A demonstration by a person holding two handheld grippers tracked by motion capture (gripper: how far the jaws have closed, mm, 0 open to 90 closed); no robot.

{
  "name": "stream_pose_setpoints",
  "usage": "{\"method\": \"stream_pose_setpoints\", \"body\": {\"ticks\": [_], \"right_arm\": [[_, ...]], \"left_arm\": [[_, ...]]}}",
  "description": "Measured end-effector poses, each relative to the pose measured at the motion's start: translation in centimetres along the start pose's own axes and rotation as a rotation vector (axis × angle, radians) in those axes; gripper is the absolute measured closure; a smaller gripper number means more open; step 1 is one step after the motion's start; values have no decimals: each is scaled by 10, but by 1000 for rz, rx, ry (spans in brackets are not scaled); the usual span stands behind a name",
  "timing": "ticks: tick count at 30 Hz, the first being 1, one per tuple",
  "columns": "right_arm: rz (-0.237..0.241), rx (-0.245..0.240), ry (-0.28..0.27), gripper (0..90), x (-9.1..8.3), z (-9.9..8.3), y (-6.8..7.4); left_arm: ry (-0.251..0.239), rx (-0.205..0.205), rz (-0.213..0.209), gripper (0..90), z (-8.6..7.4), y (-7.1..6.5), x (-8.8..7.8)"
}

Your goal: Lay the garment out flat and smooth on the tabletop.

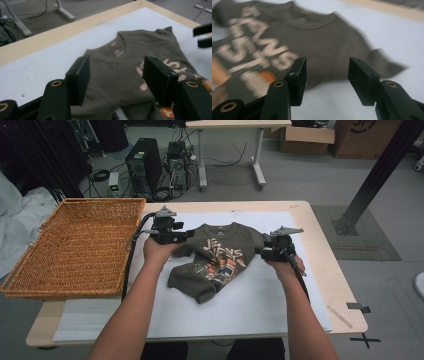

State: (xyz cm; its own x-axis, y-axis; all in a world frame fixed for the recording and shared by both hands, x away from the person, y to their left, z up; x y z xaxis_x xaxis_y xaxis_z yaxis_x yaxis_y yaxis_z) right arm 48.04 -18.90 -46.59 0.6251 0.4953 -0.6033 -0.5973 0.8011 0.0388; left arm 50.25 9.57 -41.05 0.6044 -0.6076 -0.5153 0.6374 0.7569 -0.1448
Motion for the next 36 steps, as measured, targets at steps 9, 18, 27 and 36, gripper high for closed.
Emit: {"method": "stream_pose_setpoints", "body": {"ticks": [9, 18, 27, 36], "right_arm": [[62, 90, 65, 583, 31, -28, 34], [41, 72, 19, 844, 29, -2, 28], [105, 29, -8, 629, 1, -12, 39], [141, -204, 1, 397, -1, -34, 88]], "left_arm": [[-36, 24, -110, 335, -27, -52, -21], [94, 143, -224, 271, -85, -103, -24], [213, 326, -134, 829, -111, -105, -5], [65, 219, -78, 888, -78, -82, -27]]}}
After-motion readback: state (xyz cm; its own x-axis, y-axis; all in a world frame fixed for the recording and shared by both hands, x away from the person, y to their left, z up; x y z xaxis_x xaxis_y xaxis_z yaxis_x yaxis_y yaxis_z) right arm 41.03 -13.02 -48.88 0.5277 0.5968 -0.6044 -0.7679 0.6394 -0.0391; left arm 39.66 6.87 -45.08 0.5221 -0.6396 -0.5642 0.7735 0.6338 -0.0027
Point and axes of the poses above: each handheld gripper's, and its own axes: x roughly forward along the jaws, z roughly out of its top, y roughly to its left, the point moved 9 cm from there along x, roughly forward along the jaws, and after that the axes turned 2 degrees about -x, right-handed, at the moved point
